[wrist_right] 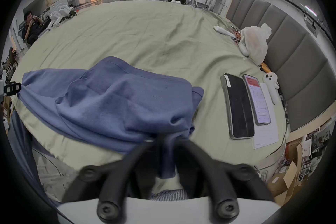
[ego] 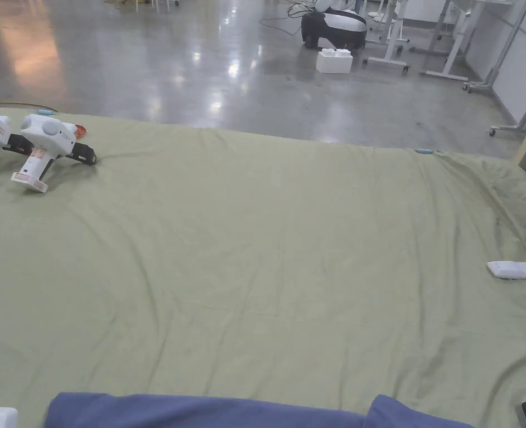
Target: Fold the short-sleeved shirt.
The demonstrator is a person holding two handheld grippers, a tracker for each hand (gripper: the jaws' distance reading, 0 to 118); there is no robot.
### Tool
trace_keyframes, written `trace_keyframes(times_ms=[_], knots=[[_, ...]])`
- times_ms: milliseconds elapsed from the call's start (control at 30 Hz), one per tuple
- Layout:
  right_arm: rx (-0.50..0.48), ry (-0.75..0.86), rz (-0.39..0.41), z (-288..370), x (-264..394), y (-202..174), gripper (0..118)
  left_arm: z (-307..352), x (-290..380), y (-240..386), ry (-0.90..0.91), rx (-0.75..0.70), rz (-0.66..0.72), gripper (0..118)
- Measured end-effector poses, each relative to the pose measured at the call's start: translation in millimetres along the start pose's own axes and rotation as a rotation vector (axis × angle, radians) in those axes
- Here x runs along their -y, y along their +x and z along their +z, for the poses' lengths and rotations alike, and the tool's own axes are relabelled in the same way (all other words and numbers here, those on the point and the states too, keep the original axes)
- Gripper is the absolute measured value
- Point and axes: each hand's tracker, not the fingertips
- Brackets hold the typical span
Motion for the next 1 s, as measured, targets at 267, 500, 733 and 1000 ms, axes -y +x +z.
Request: trace_keyframes(times_ms=[267,500,733,1000], knots=[[0.049,0.316,-0.126,44.5,-53.7,-4.6,90,23.0,-42.7,20.2,0.177,-0.004,-0.004,69],[0.009,0.602,-0.178,65.6,-115.8,-45.6,90,30.9,-95.3,72.4,0.409,0.016,-0.043,68],[-0.010,0.777,-0.189,90.6,-147.6,-73.5,77,39.8,-123.3,95.0,0.560,0.031,-0.062,50],[0.019,0.909,-0.218,89.9,-160.8,-100.8,1,60.7,-122.6,113.0,0.723,0.001,-0.048,0]])
